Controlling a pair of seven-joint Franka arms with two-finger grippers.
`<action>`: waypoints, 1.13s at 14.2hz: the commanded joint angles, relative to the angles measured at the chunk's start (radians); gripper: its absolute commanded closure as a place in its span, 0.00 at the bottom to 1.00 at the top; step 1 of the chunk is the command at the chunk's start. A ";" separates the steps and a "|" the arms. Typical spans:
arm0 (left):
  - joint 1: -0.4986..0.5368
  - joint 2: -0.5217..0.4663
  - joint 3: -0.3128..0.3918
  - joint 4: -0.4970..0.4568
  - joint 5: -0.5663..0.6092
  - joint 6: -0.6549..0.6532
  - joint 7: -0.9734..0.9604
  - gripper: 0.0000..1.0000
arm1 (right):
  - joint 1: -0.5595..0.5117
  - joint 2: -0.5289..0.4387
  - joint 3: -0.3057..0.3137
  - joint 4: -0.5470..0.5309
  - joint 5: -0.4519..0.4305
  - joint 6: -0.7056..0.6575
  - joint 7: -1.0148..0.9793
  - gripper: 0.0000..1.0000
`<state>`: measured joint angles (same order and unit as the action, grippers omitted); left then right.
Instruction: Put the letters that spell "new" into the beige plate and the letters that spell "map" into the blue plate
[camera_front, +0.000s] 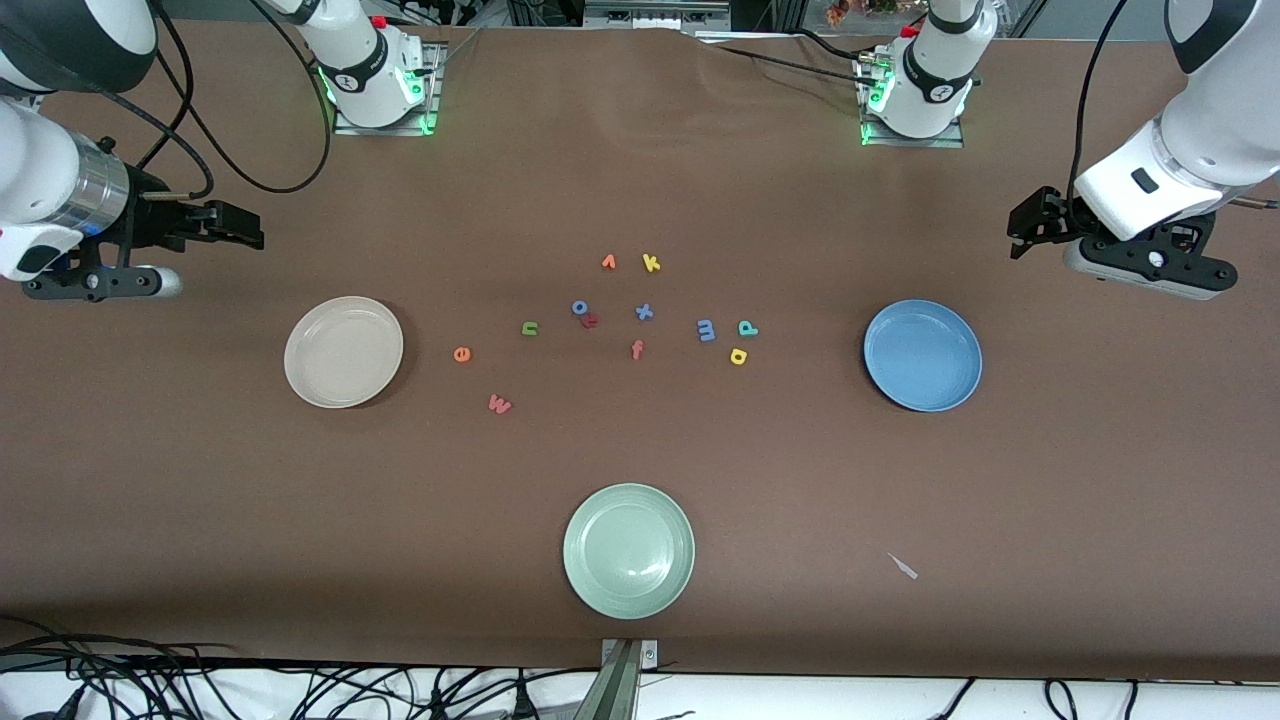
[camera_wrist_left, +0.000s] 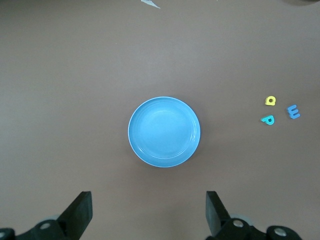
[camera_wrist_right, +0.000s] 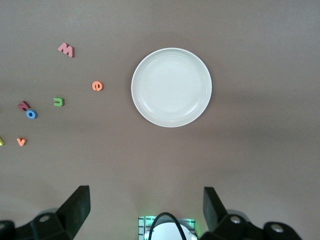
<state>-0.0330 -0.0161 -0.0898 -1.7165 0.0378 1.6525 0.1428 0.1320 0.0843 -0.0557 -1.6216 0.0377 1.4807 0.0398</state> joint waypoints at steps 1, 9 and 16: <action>-0.004 0.004 0.009 0.020 -0.010 -0.011 0.014 0.00 | -0.006 -0.006 0.005 -0.003 0.002 -0.010 0.006 0.00; -0.004 0.004 0.009 0.018 -0.010 -0.011 0.014 0.00 | -0.006 -0.006 0.007 -0.003 0.002 -0.010 0.006 0.00; 0.002 0.016 0.010 0.015 -0.007 0.023 0.004 0.00 | -0.006 -0.006 0.005 -0.003 0.002 -0.010 0.006 0.00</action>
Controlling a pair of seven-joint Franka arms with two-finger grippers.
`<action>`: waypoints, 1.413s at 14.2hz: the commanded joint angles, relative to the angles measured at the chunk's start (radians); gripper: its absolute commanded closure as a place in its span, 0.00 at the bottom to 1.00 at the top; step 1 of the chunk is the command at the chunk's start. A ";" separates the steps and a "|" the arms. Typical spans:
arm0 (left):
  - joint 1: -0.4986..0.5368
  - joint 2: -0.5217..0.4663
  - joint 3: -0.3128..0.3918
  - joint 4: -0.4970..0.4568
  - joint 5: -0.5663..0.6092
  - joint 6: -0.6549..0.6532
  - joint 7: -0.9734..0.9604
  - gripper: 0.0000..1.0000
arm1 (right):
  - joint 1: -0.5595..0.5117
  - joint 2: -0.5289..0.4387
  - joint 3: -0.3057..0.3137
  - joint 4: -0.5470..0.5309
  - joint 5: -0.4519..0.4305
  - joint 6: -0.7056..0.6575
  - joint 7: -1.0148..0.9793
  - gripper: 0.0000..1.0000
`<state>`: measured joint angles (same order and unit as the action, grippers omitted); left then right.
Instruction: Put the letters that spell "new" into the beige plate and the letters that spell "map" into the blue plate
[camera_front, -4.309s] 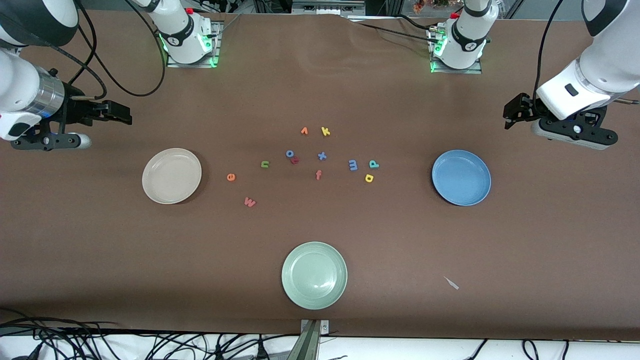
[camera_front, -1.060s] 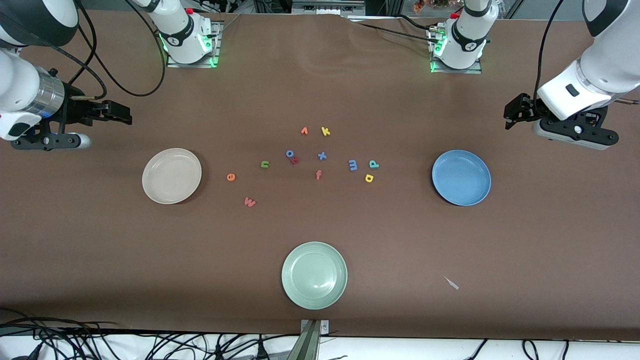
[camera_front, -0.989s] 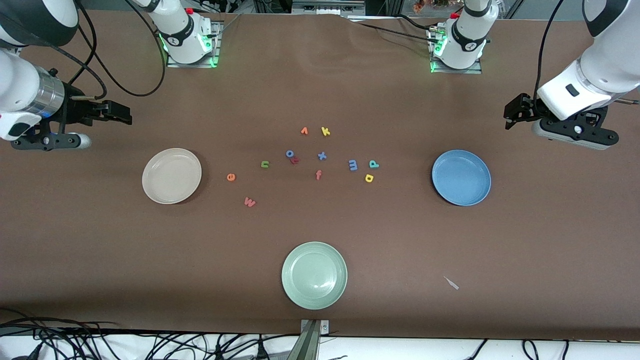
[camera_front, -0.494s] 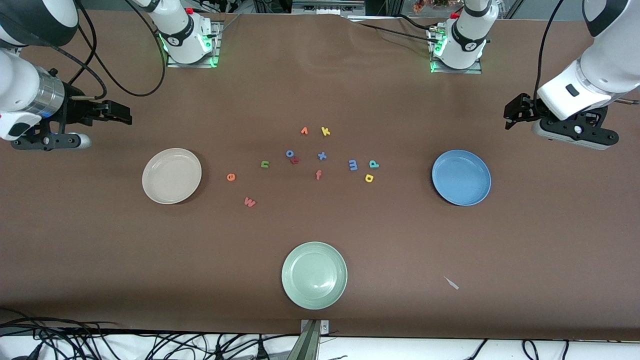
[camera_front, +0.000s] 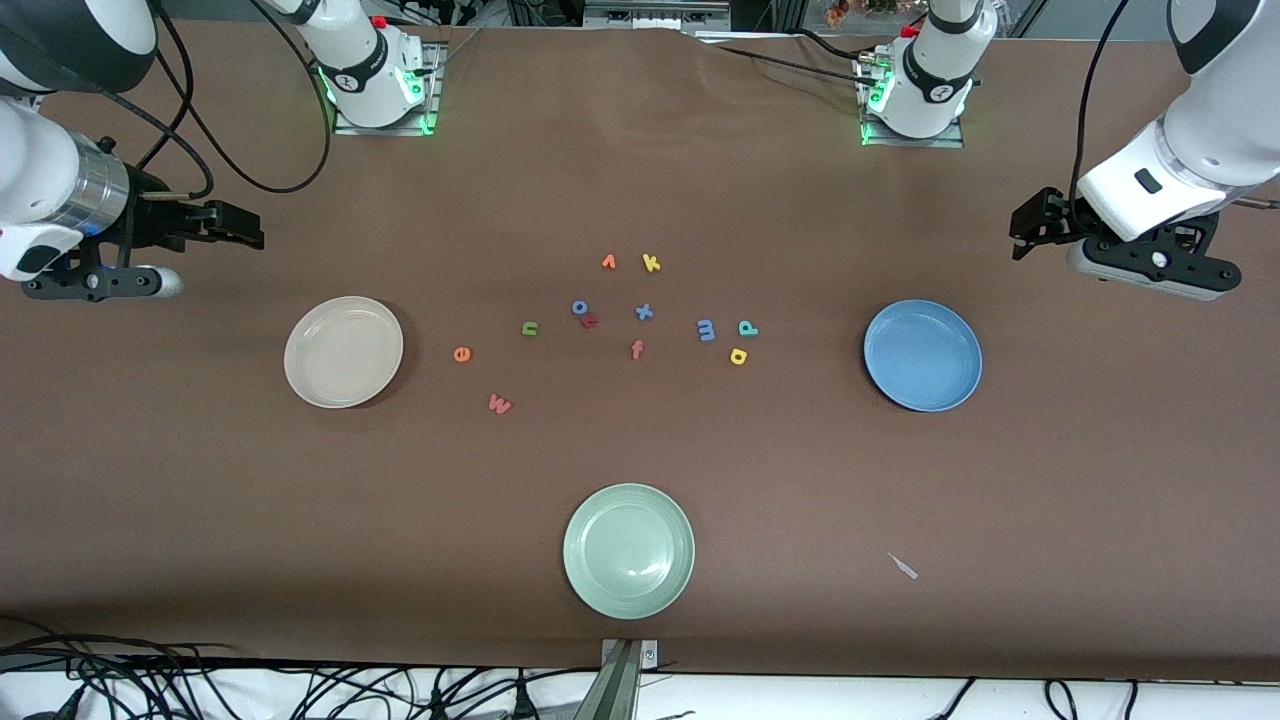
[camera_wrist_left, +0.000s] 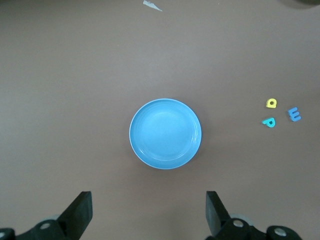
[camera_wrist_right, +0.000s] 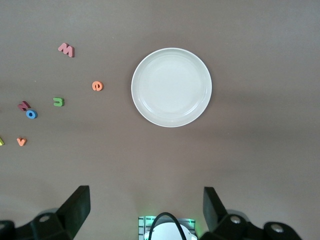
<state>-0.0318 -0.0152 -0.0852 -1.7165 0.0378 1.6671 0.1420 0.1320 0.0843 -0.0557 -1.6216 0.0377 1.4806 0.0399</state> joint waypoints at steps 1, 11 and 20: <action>0.001 0.018 0.005 0.017 -0.007 0.008 0.004 0.00 | -0.006 -0.006 0.005 -0.003 0.002 -0.010 0.006 0.00; -0.031 0.132 -0.059 0.018 -0.006 0.109 -0.188 0.00 | -0.006 -0.006 0.005 -0.003 0.002 -0.010 0.006 0.00; -0.256 0.360 -0.114 0.018 -0.007 0.374 -0.528 0.00 | -0.003 0.000 0.008 -0.003 0.005 -0.003 0.006 0.00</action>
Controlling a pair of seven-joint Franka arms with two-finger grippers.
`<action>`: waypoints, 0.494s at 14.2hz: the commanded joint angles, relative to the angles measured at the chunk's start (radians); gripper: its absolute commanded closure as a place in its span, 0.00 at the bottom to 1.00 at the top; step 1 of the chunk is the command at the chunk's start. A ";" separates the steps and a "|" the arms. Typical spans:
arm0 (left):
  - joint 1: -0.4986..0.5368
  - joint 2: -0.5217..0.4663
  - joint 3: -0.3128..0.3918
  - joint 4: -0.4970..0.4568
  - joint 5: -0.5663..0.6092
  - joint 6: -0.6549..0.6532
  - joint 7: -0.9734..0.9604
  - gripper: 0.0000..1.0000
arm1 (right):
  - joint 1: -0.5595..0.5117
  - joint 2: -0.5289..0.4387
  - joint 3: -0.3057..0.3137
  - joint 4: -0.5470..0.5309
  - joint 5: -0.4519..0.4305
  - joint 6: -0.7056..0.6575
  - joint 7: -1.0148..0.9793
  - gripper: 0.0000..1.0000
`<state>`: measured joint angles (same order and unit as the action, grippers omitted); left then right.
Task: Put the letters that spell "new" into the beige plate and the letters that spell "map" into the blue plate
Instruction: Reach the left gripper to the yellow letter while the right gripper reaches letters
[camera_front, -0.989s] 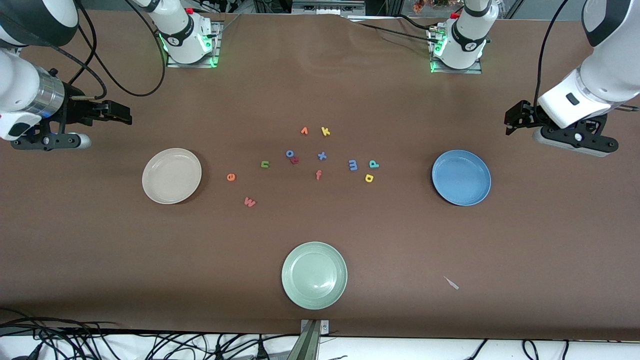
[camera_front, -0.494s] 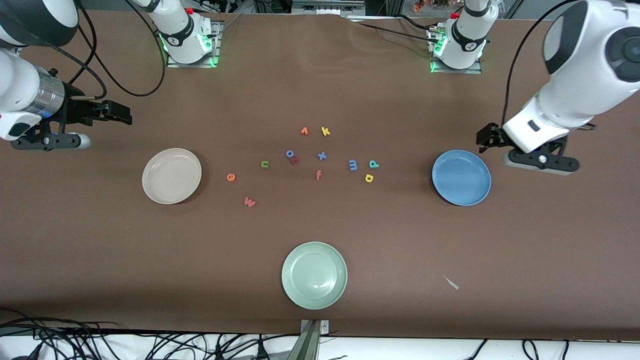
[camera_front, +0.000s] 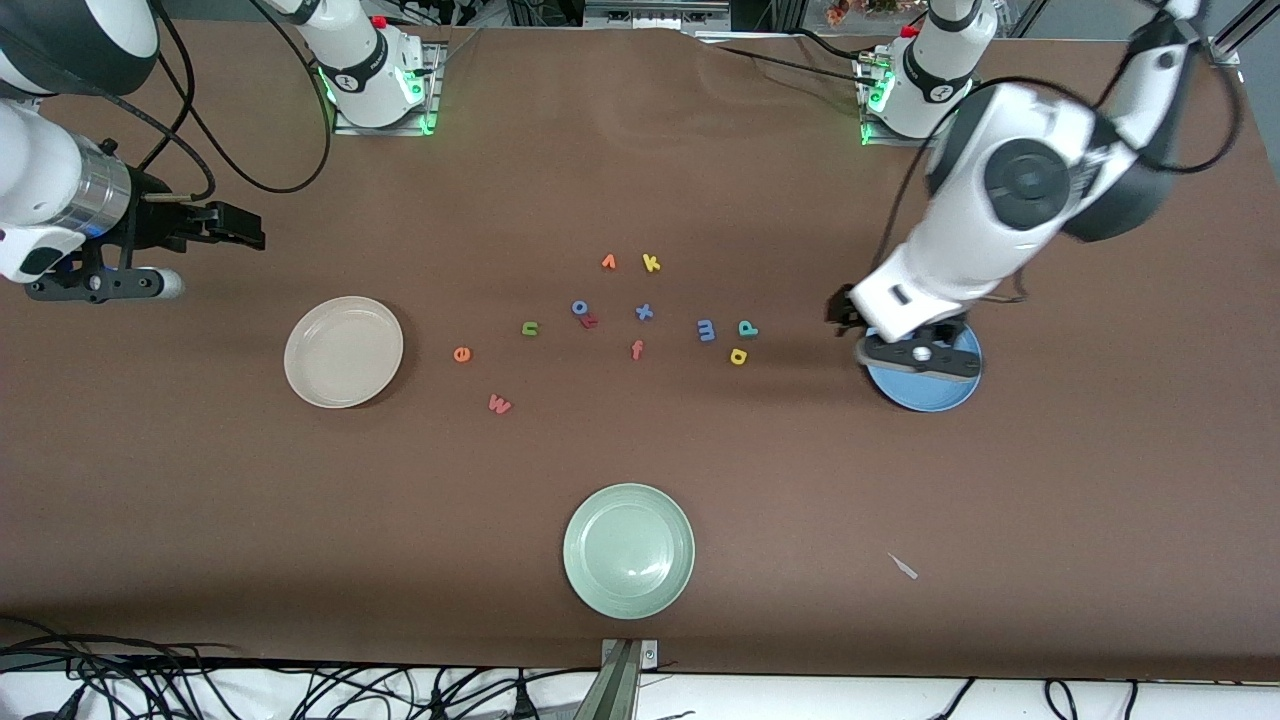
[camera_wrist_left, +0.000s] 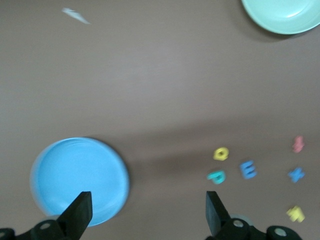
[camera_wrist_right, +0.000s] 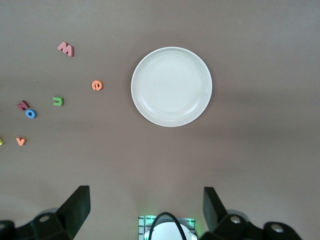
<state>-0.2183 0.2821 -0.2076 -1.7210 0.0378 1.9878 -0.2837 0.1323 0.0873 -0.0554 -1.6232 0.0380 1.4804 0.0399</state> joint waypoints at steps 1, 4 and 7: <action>-0.105 0.093 0.008 0.023 -0.007 0.093 -0.153 0.00 | 0.000 -0.001 0.008 -0.001 0.005 0.001 0.006 0.00; -0.174 0.185 0.008 0.023 -0.007 0.160 -0.242 0.00 | 0.019 0.028 0.015 -0.003 0.006 0.027 0.006 0.00; -0.216 0.256 0.010 0.020 -0.007 0.164 -0.245 0.00 | 0.052 0.109 0.016 0.000 0.051 0.061 -0.011 0.00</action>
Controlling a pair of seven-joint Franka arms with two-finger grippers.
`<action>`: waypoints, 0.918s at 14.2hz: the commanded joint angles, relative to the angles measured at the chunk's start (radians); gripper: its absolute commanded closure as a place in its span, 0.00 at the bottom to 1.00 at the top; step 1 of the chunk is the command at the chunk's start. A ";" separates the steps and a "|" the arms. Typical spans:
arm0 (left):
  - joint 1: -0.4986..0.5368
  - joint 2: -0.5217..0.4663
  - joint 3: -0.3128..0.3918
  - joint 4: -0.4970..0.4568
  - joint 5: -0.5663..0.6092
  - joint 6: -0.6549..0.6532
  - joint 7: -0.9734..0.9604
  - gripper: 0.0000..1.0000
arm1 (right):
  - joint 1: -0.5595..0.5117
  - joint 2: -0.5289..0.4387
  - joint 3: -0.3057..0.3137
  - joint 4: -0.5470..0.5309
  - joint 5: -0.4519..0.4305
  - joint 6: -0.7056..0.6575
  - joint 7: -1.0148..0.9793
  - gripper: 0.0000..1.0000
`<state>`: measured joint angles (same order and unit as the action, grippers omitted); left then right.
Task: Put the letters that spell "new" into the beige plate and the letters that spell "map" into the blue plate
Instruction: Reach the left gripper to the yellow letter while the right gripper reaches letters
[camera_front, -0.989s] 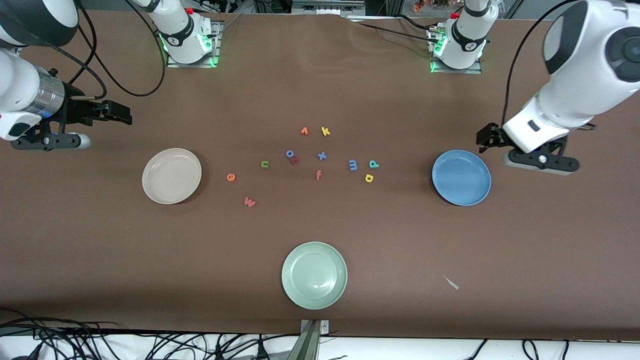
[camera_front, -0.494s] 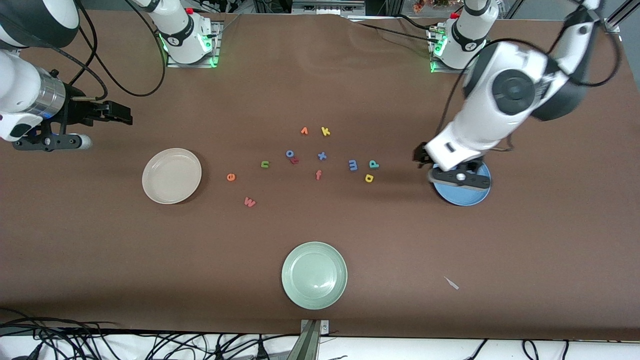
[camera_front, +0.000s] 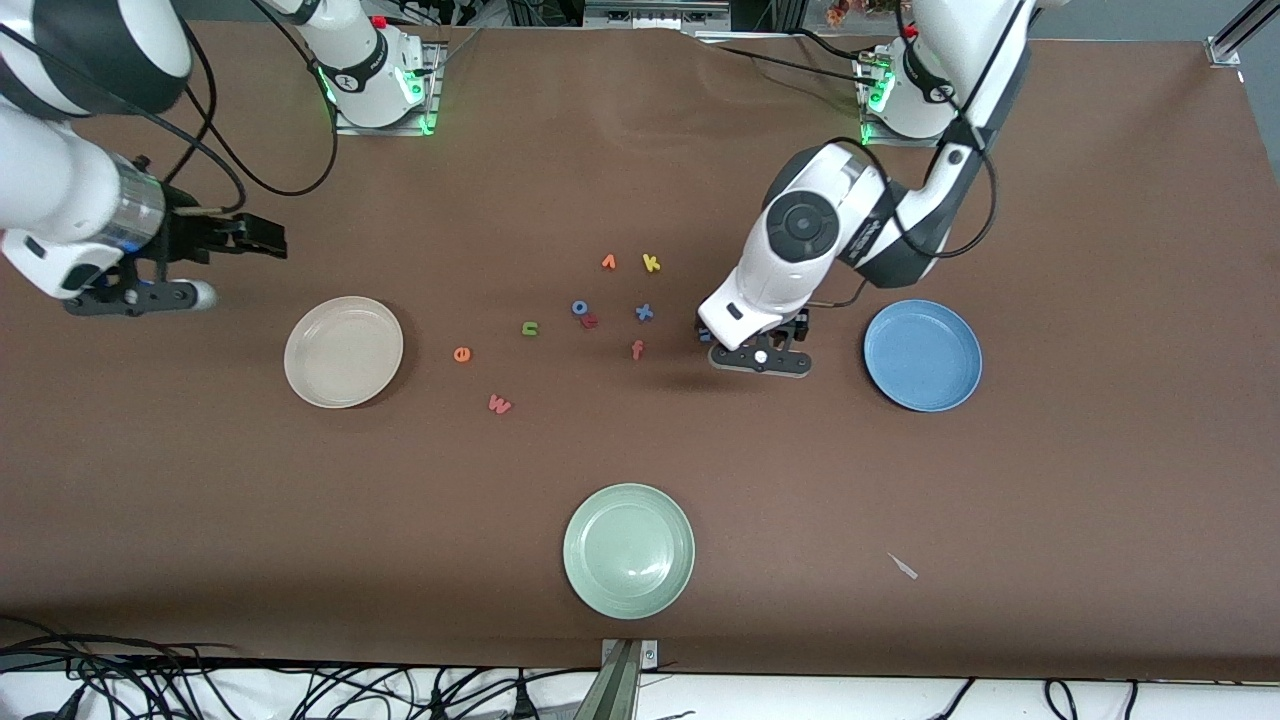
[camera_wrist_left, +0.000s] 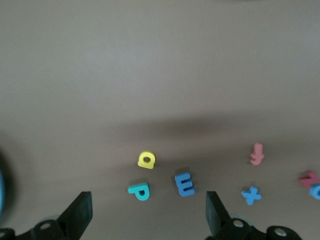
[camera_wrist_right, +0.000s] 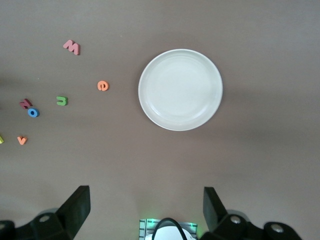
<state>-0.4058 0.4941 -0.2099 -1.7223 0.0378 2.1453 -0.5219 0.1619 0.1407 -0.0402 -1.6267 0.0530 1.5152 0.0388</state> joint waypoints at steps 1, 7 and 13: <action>-0.030 0.070 0.012 0.023 -0.007 0.048 -0.007 0.00 | 0.039 0.081 0.000 0.004 0.060 0.071 0.006 0.00; -0.019 0.162 0.024 0.020 0.022 0.169 0.008 0.24 | 0.107 0.180 0.000 -0.010 0.067 0.210 0.121 0.00; -0.013 0.182 0.029 -0.008 0.024 0.169 0.006 0.26 | 0.180 0.203 0.000 -0.103 0.068 0.385 0.249 0.00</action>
<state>-0.4201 0.6719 -0.1813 -1.7261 0.0401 2.3144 -0.5220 0.3175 0.3559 -0.0381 -1.6768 0.1084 1.8386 0.2422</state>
